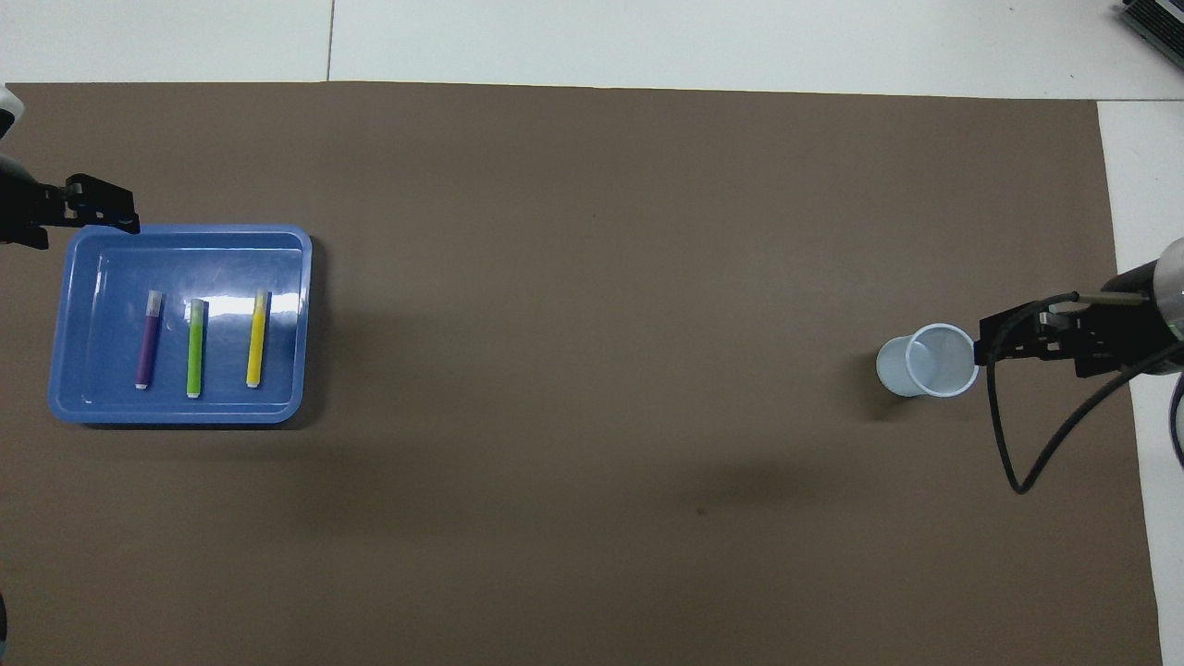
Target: Right arm passes pens to left for tray arrangement
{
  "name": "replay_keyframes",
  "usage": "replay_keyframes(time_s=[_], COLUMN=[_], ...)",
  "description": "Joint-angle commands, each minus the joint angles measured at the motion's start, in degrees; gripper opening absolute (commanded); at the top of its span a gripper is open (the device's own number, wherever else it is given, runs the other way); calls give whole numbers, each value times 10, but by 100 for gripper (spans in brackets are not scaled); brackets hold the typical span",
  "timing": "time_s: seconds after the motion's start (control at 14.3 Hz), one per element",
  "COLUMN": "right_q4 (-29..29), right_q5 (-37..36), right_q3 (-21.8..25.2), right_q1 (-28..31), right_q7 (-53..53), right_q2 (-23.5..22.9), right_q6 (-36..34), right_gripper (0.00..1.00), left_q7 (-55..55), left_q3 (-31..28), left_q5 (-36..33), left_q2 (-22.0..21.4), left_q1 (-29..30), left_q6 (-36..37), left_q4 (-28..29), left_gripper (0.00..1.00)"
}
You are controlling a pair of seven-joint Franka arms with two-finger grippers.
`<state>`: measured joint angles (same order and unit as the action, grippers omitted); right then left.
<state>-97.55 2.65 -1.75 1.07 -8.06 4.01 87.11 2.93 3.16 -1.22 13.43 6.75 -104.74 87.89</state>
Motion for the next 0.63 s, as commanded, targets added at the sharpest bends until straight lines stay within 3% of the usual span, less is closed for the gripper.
replay_keyframes(time_s=[0.0,0.28,0.56], right_q4=[2,1,1], right_q5=[10,10,10], right_q3=[-1,-1,-1], right_q1=[3,3,3], right_q7=[-6,-6,-6], right_q2=[3,3,3], right_q6=[-3,-3,-3], right_gripper=[100,100,100], left_q7=[8,7,7], left_q3=[-7,-5,8], left_q5=[-5,2,2], left_q2=[-3,-5,-44], left_q1=[-19,-42,-51], left_q6=[38,108,150], left_q4=[-17,-60,-59], left_gripper=[100,100,100])
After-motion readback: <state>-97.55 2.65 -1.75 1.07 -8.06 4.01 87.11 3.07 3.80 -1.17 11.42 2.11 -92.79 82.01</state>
